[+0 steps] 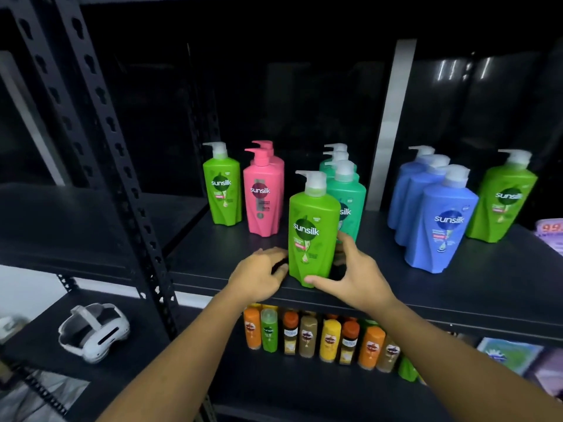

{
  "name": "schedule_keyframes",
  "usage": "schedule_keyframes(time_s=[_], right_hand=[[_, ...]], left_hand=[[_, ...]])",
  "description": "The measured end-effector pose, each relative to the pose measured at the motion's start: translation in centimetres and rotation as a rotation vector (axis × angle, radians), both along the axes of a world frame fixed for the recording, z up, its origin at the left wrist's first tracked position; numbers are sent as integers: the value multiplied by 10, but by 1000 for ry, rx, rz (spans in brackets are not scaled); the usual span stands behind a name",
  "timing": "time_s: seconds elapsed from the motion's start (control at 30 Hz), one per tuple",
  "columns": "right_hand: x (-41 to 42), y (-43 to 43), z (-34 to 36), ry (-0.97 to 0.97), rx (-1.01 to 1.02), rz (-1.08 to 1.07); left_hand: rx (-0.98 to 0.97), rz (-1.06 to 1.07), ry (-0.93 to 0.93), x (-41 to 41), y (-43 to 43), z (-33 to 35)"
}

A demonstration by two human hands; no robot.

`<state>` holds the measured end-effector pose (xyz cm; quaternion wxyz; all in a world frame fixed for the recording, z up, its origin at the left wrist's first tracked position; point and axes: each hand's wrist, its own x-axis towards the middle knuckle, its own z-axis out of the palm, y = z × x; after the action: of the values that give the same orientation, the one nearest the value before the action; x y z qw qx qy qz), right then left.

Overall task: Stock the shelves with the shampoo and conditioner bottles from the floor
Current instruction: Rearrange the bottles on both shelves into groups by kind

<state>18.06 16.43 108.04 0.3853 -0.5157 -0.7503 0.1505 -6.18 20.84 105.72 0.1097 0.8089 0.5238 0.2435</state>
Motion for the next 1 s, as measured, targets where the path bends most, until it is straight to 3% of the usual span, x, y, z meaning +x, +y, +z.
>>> schedule_keyframes(time_s=[0.17,0.3,0.43,0.57,0.7,1.0], right_hand=[[-1,4,0,-86,-49,25],[0,7,2,46,-124,76],[15,-6,2,130,-156,79],[43,-31,2,143,-147,53],[73,-52,11,212,-128,-52],[158,-87,15,352,-48,-324]], left_hand=[[-11,-48,97,2,2,-2],[-94,-81,89,3,-1,4],[-162,-149,-34,10,-14,9],[-178,-301,-299,44,-33,18],[-184,-356,-392,93,-34,17],[-190,-495,-238,209,-29,19]])
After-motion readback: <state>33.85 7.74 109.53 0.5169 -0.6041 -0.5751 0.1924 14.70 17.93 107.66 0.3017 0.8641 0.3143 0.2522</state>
